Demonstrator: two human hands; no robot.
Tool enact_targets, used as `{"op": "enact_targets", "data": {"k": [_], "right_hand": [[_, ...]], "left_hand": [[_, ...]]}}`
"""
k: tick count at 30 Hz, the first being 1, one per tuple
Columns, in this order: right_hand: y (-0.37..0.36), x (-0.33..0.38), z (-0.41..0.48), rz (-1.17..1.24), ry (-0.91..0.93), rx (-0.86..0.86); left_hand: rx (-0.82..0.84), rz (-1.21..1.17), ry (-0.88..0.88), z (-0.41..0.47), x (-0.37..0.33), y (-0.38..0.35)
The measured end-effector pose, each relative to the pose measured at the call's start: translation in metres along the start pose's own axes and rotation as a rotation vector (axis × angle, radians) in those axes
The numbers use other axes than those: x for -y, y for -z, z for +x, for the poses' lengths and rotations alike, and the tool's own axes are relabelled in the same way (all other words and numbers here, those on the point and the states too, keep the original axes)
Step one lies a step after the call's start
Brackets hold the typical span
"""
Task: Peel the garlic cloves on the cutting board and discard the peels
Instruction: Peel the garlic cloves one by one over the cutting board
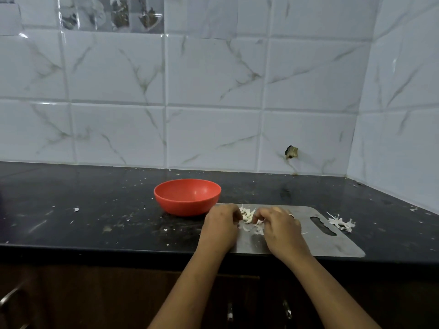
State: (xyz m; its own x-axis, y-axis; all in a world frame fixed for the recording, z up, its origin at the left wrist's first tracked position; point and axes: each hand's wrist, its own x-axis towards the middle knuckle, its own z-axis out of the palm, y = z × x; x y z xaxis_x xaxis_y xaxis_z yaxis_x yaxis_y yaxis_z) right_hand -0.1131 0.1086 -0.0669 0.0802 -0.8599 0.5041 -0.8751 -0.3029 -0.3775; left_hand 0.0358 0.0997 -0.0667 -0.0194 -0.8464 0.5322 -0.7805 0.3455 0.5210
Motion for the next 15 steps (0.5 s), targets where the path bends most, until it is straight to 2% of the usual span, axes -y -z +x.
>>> {"op": "enact_targets", "data": {"k": [7,11,15], "right_hand": [[0.002,0.003,0.004,0.014,0.029,0.031],[-0.003,0.023,0.004,0.045,0.057,0.027],[-0.019,0.043,0.008,-0.032,0.077,0.093]], "left_hand": [[-0.081,-0.008,0.111,0.000,0.002,-0.001],[-0.117,-0.091,0.222,0.001,0.005,0.000],[-0.116,-0.200,0.283,0.002,0.005,0.003]]}}
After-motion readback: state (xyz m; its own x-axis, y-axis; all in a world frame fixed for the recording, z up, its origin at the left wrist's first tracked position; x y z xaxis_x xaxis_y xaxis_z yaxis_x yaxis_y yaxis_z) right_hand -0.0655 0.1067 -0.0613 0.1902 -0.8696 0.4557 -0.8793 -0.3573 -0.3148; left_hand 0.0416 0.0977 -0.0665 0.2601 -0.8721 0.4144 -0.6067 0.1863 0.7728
